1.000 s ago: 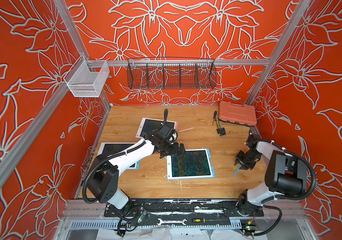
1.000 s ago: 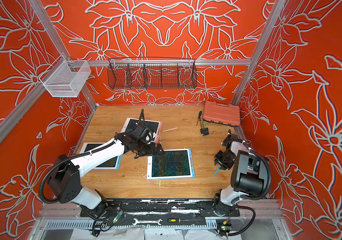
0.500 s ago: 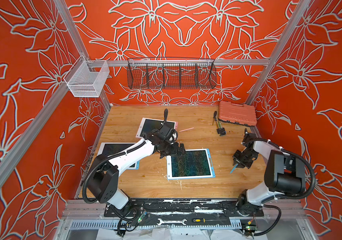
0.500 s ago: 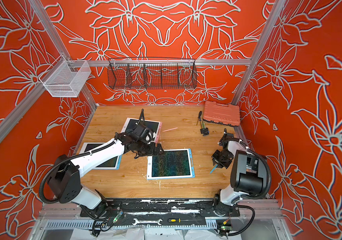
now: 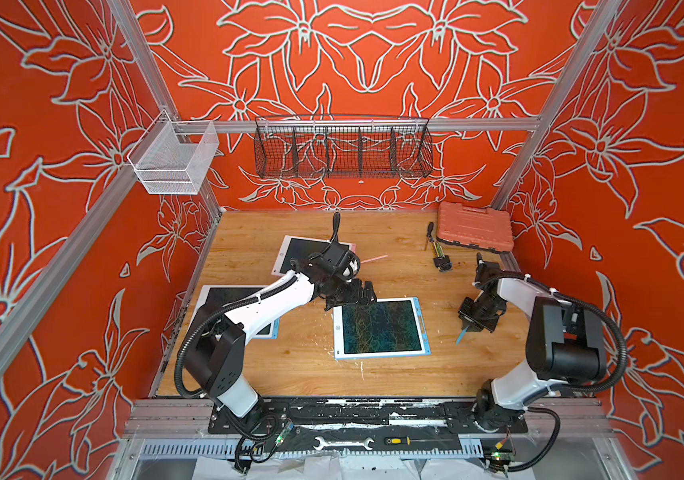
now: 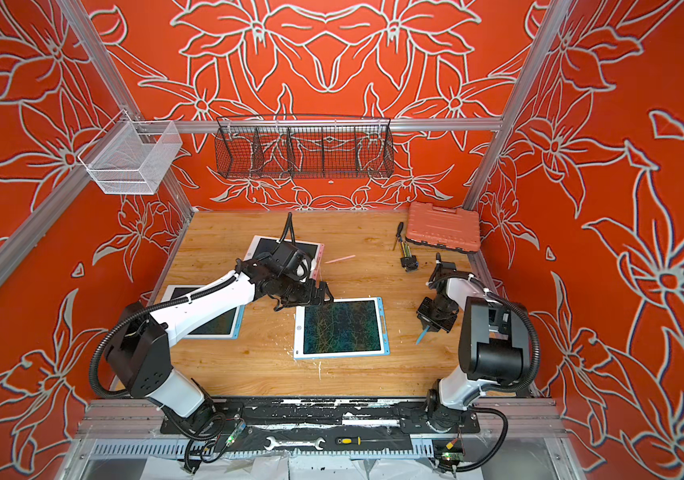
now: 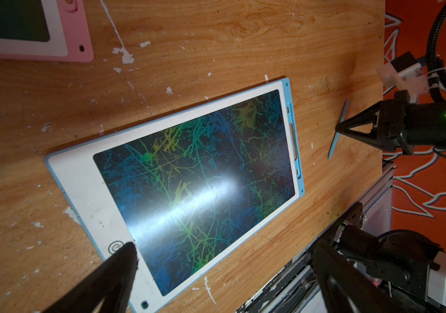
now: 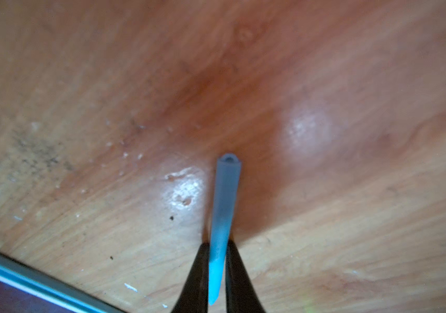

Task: Place the stylus back onto the writing tablet
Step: Move the stylus to the center of the board.

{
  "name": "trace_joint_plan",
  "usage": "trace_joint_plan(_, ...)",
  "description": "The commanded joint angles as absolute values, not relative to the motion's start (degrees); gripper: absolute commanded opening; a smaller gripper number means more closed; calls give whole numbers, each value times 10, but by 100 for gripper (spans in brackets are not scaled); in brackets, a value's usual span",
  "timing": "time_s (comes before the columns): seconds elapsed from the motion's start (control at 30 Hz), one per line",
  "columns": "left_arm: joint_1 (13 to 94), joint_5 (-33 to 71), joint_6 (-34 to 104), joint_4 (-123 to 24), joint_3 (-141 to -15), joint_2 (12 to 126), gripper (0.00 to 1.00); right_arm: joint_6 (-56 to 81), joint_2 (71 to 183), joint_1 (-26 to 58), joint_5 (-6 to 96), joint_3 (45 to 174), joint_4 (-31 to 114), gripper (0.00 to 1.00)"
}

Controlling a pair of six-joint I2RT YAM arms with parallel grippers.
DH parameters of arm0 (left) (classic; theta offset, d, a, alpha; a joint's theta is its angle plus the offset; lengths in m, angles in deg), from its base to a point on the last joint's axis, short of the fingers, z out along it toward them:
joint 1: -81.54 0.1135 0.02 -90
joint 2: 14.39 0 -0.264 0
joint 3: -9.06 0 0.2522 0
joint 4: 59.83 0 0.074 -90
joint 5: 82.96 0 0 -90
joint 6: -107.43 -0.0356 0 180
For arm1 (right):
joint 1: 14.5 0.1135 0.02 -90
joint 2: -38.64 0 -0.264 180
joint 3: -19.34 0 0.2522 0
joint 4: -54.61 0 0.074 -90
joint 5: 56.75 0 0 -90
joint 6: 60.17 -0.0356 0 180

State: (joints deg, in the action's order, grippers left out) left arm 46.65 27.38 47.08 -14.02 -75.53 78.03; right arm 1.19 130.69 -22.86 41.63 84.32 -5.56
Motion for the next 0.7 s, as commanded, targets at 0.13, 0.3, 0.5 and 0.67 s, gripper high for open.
trace_joint_plan(0.13,464,283,470,-129,-777,798,99,35,1345,-199,379,850,-49,11)
trace_joint_plan(0.3,464,281,480,-135,-771,800,99,48,1353,-183,377,859,-48,10)
trace_joint_plan(0.5,461,277,489,-139,-769,801,99,64,1358,-161,387,874,-41,9)
trace_joint_plan(0.67,457,277,493,-141,-771,805,99,72,1368,-147,390,883,-37,9)
